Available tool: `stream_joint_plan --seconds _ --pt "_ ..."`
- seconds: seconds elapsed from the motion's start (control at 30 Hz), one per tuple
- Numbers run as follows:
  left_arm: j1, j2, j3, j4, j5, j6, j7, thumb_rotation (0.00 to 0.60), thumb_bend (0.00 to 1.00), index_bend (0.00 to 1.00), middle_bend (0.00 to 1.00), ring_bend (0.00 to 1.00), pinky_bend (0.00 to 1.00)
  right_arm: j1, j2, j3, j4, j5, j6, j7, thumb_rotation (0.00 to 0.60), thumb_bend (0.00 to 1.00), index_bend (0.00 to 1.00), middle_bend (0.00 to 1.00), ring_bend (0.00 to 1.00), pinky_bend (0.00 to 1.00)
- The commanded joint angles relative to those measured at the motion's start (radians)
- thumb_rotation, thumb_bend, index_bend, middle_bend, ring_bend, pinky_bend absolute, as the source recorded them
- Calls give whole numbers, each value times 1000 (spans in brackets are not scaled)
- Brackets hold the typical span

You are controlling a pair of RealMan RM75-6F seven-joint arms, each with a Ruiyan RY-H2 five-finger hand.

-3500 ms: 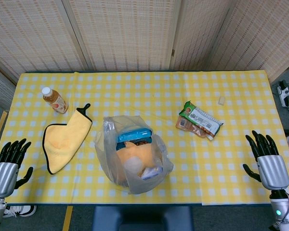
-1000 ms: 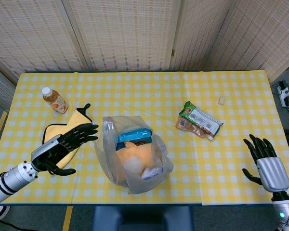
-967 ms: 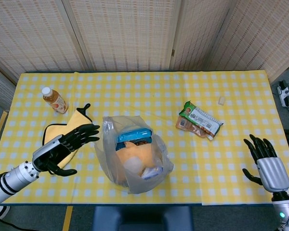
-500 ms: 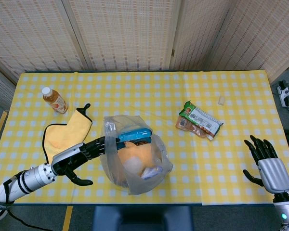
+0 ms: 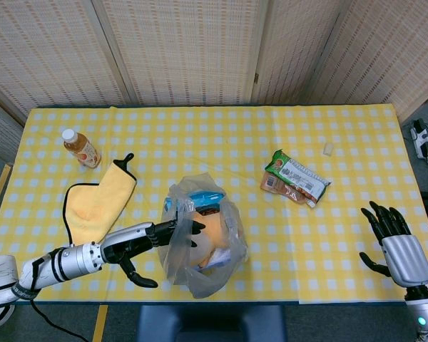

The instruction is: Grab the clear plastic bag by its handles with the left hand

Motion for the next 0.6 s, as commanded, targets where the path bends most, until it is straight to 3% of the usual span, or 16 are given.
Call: stream_joint_plan --seconds 0.03,0.2,0.6 --pt "-44 -5 5 1 18 -11 -30 600 230 92 71 50 165 3 5 -3 0 -4 -6 18 600 285 0 0 0 0" --pt "-108 -14 19 27 55 -12 -78 600 222 130 97 70 175 7 13 -11 4 -16 -10 45 600 285 0 0 0 0" --pt "-139 -95 17 82 -55 7 -146 600 209 89 77 0 99 7 22 -10 16 -14 -8 80 600 284 0 0 0 0"
